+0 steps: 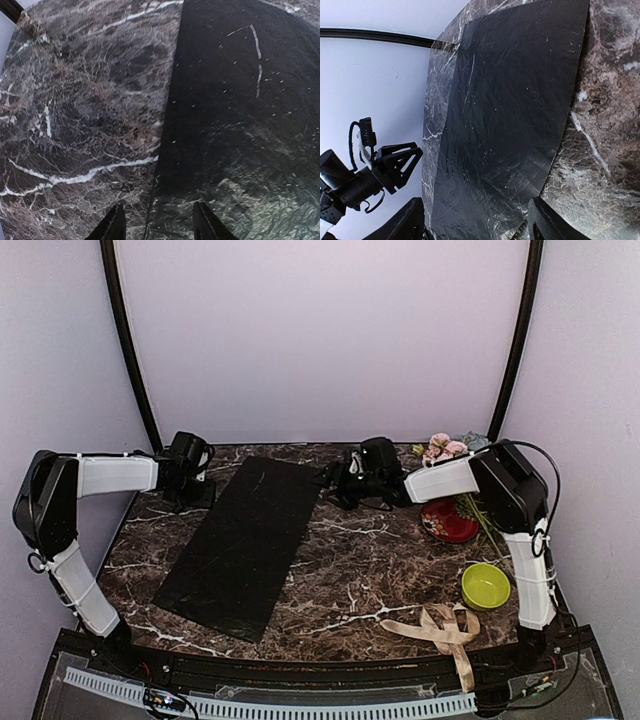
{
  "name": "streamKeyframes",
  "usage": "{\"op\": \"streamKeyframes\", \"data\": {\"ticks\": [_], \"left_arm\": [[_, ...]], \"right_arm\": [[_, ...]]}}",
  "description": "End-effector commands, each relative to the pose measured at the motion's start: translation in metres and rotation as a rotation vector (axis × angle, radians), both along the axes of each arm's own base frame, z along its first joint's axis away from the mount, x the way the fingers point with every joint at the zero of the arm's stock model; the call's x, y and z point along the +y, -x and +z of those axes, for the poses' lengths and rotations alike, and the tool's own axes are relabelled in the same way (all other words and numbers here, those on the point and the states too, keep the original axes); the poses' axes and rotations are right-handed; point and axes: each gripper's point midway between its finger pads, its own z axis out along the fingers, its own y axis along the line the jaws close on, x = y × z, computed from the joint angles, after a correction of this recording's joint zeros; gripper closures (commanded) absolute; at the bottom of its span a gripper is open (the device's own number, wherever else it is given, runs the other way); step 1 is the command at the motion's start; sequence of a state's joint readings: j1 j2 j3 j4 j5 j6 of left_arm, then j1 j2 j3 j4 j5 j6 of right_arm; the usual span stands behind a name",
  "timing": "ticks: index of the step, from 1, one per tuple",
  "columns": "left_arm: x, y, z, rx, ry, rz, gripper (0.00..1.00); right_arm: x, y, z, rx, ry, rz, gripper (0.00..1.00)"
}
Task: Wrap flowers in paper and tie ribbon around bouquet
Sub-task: Pick up the folded wrapping paper from the center of the board.
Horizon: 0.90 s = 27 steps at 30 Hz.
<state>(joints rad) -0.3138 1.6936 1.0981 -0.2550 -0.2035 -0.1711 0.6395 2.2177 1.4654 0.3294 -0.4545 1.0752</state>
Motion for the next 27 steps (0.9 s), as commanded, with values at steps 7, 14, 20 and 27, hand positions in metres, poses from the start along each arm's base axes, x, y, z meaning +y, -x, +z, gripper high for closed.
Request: {"op": "streamKeyframes", "data": {"ticks": [7, 14, 20, 27], "left_arm": [[0.005, 0.027, -0.061, 0.149, 0.080, 0.030, 0.54], [-0.004, 0.038, -0.081, 0.206, 0.131, 0.010, 0.58], [-0.006, 0.042, -0.083, 0.215, 0.142, -0.004, 0.58], [-0.007, 0.042, -0.083, 0.213, 0.146, -0.017, 0.59]], "right_arm": [[0.017, 0.043, -0.048, 0.124, 0.076, 0.051, 0.32], [0.024, 0.073, -0.060, 0.188, 0.074, 0.058, 0.35], [0.041, 0.088, -0.064, 0.261, 0.019, 0.082, 0.36], [0.058, 0.076, -0.037, 0.226, -0.101, 0.086, 0.47]]}}
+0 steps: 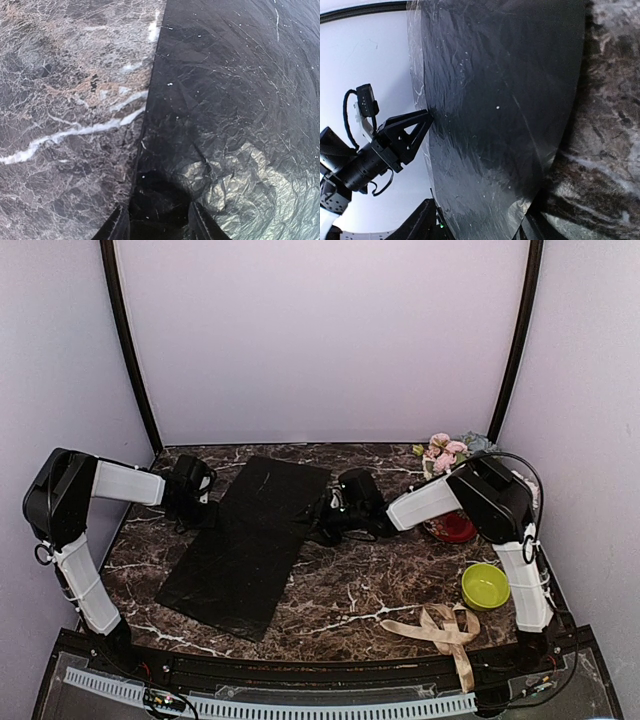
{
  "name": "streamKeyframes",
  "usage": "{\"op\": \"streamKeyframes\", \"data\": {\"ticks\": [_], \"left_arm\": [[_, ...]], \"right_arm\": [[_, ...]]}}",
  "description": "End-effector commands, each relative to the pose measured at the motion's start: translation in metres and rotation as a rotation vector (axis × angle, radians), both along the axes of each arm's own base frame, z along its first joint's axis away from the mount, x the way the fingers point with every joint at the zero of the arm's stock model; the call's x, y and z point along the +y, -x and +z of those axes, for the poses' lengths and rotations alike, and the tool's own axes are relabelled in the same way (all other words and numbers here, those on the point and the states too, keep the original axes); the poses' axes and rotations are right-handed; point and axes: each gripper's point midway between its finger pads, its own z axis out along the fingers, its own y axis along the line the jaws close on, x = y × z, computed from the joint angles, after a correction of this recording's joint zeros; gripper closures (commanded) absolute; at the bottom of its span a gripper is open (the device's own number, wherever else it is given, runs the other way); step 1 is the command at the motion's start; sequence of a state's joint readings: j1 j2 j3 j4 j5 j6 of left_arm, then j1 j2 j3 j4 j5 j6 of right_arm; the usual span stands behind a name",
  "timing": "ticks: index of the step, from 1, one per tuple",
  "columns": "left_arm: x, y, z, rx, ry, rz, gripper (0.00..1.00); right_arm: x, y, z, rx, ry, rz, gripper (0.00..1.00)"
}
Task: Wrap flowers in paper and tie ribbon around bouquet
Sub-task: Pick up the folded wrapping paper from the center of the board.
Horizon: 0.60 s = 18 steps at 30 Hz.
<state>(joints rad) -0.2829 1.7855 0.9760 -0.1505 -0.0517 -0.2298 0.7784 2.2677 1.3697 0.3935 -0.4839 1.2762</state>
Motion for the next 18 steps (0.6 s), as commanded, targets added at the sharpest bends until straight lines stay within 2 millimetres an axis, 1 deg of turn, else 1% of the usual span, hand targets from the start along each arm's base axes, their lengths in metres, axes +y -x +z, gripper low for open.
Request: {"op": "streamKeyframes", "data": {"ticks": [1, 4, 9, 10, 11, 13, 14, 16, 18], "left_arm": [[-0.002, 0.017, -0.013, 0.065, 0.025, -0.019, 0.60], [-0.002, 0.017, -0.012, 0.061, 0.028, -0.023, 0.61], [-0.003, 0.016, -0.011, 0.054, 0.028, -0.030, 0.62], [-0.004, 0.016, -0.009, 0.047, 0.035, -0.036, 0.62], [-0.008, 0.014, -0.005, 0.031, 0.052, -0.051, 0.63], [-0.022, 0.011, 0.014, -0.034, 0.123, -0.103, 0.63], [-0.031, 0.008, 0.029, -0.088, 0.172, -0.134, 0.63], [-0.046, 0.009, 0.064, -0.217, 0.238, -0.197, 0.62], [-0.062, 0.011, 0.105, -0.356, 0.232, -0.284, 0.58]], "right_arm": [[0.016, -0.006, 0.024, -0.029, -0.105, 0.000, 0.51], [0.024, -0.007, 0.038, -0.052, -0.155, 0.023, 0.63], [0.028, -0.008, 0.045, -0.071, -0.176, 0.042, 0.89], [0.029, -0.008, 0.047, -0.076, -0.182, 0.046, 0.96], [0.030, -0.009, 0.048, -0.080, -0.187, 0.053, 1.00], [0.031, -0.011, 0.058, -0.104, -0.207, 0.069, 1.00], [0.031, -0.013, 0.065, -0.129, -0.211, 0.076, 1.00], [0.028, -0.017, 0.082, -0.202, -0.185, 0.084, 1.00], [0.024, -0.022, 0.104, -0.301, -0.132, 0.082, 1.00]]}}
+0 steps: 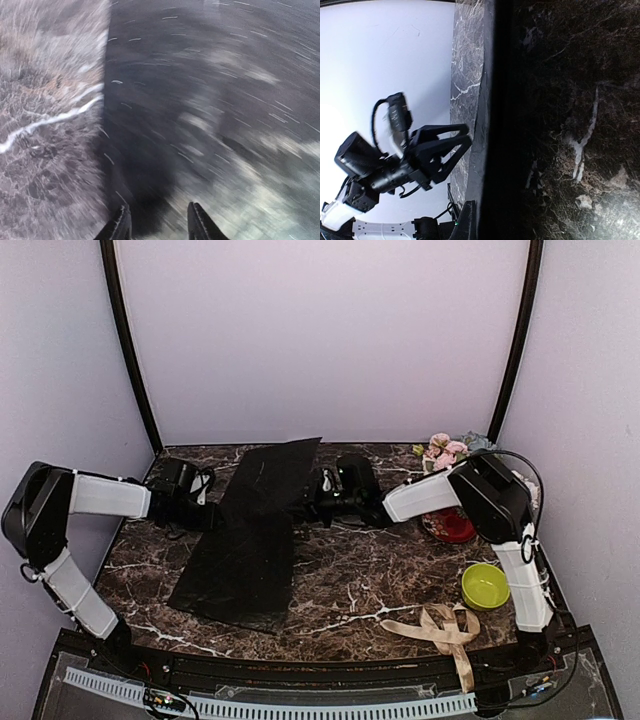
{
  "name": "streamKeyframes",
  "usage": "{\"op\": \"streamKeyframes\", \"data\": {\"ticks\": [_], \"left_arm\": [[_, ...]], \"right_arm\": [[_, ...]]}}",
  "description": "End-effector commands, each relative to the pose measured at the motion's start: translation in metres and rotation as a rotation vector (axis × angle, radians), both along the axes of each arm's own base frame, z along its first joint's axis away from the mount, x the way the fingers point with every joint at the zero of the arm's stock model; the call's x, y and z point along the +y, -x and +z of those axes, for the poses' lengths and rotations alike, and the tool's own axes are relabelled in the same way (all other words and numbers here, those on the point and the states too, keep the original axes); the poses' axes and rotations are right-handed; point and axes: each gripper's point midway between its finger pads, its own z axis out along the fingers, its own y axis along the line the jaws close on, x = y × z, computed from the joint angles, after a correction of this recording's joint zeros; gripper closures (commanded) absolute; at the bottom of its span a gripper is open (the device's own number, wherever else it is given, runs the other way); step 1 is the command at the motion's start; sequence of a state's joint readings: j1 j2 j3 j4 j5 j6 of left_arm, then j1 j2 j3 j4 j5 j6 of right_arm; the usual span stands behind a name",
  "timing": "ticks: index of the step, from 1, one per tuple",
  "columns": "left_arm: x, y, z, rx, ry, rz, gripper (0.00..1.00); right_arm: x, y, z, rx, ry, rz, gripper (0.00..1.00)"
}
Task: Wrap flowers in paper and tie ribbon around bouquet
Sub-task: Pass from the right arm to the left
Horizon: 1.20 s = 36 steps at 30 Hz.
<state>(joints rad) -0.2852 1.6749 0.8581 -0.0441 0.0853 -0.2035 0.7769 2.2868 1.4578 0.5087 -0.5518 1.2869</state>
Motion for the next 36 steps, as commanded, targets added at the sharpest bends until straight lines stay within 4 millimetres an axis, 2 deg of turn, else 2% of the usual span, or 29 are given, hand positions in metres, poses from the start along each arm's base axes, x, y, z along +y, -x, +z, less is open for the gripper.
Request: {"op": "streamKeyframes", "data": {"ticks": [1, 4, 5, 6, 8, 11, 14, 17, 21, 25, 28, 32, 36], "left_arm": [[-0.052, -0.002, 0.106, -0.357, 0.098, -0.219, 0.55], [-0.090, 0.018, 0.156, -0.541, 0.015, -0.388, 0.46], [-0.103, 0.027, 0.175, -0.601, 0.008, -0.438, 0.44], [-0.115, 0.037, 0.190, -0.645, 0.012, -0.484, 0.42], [-0.135, 0.057, 0.217, -0.723, 0.041, -0.562, 0.38], [-0.160, 0.085, 0.245, -0.785, 0.099, -0.661, 0.30], [-0.178, 0.107, 0.263, -0.816, 0.109, -0.738, 0.26], [-0.190, 0.121, 0.283, -0.843, 0.124, -0.782, 0.22], [-0.189, 0.122, 0.301, -0.855, 0.138, -0.762, 0.22], [-0.186, 0.121, 0.308, -0.871, 0.141, -0.743, 0.23], [-0.188, 0.115, 0.307, -0.874, 0.123, -0.731, 0.24], [-0.184, 0.094, 0.291, -0.847, 0.015, -0.672, 0.27], [-0.196, 0.099, 0.286, -0.822, 0.055, -0.725, 0.27]], "right_arm": [[-0.005, -0.013, 0.066, -0.250, 0.039, -0.006, 1.00], [-0.016, -0.016, 0.108, -0.364, 0.055, -0.040, 1.00], [-0.021, -0.016, 0.129, -0.404, 0.049, -0.058, 1.00], [-0.025, -0.018, 0.138, -0.426, 0.057, -0.075, 1.00], [-0.039, -0.019, 0.175, -0.497, 0.049, -0.132, 1.00], [-0.061, -0.019, 0.223, -0.605, 0.049, -0.239, 1.00], [-0.081, -0.012, 0.267, -0.720, 0.062, -0.349, 1.00], [-0.090, -0.001, 0.293, -0.825, 0.099, -0.416, 1.00], [-0.094, 0.006, 0.302, -0.876, 0.134, -0.439, 1.00], [-0.094, 0.006, 0.294, -0.893, 0.200, -0.445, 1.00], [-0.088, 0.010, 0.287, -0.907, 0.243, -0.437, 1.00], [-0.080, 0.016, 0.283, -0.916, 0.259, -0.421, 1.00], [-0.078, 0.019, 0.282, -0.943, 0.307, -0.432, 1.00]]}}
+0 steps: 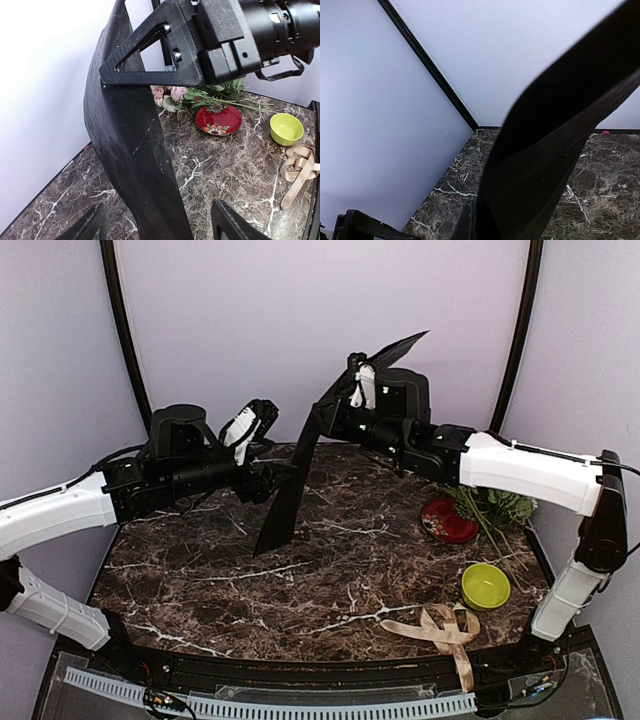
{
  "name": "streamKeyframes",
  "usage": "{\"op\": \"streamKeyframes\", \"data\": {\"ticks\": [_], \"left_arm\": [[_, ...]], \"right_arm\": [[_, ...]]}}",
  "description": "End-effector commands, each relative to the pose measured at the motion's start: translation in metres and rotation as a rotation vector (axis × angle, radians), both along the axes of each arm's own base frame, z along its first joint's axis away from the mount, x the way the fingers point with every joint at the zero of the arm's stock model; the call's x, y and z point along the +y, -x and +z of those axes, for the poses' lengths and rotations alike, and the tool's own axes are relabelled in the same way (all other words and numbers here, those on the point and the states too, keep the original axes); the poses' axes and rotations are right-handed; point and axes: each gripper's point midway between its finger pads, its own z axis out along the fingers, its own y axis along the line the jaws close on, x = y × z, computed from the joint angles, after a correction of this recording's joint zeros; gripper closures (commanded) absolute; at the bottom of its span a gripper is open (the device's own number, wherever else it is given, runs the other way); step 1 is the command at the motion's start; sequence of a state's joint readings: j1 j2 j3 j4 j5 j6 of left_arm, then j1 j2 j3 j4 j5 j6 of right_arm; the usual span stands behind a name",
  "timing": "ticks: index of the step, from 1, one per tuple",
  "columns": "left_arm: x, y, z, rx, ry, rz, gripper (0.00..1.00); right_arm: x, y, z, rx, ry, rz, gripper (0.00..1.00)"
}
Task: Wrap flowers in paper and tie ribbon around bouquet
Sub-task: Pass from the right arm to the left
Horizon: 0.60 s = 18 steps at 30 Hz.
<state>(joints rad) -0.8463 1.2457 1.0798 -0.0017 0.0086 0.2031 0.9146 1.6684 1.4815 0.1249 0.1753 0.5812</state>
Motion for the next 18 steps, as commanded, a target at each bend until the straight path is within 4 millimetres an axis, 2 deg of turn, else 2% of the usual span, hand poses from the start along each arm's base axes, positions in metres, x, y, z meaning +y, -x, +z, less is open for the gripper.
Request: {"op": "streamKeyframes", "data": {"ticks": [1, 6, 9, 10, 12, 14, 18], "left_arm": [[-0.005, -0.001, 0.008, -0.011, 0.006, -0.022, 0.28], [0.002, -0.018, 0.003, -0.052, -0.041, 0.069, 0.38], [0.000, -0.022, -0.008, -0.041, -0.091, 0.067, 0.40], [0.000, -0.023, -0.012, -0.036, -0.102, 0.075, 0.43], [0.001, -0.027, -0.016, -0.031, -0.111, 0.094, 0.55], [0.001, -0.029, -0.016, -0.034, -0.108, 0.104, 0.62], [0.001, -0.026, -0.008, -0.041, -0.088, 0.091, 0.64]], "right_arm": [[0.004, 0.001, 0.010, -0.056, 0.040, -0.042, 1.00], [0.010, 0.006, 0.007, -0.058, 0.051, -0.030, 1.00], [0.011, 0.006, 0.006, -0.059, 0.060, -0.033, 1.00], [0.011, 0.006, 0.006, -0.060, 0.059, -0.033, 1.00], [0.011, 0.006, 0.007, -0.062, 0.059, -0.031, 1.00], [0.012, 0.006, 0.005, -0.063, 0.063, -0.029, 1.00], [0.013, 0.004, 0.003, -0.068, 0.080, -0.032, 1.00]]}}
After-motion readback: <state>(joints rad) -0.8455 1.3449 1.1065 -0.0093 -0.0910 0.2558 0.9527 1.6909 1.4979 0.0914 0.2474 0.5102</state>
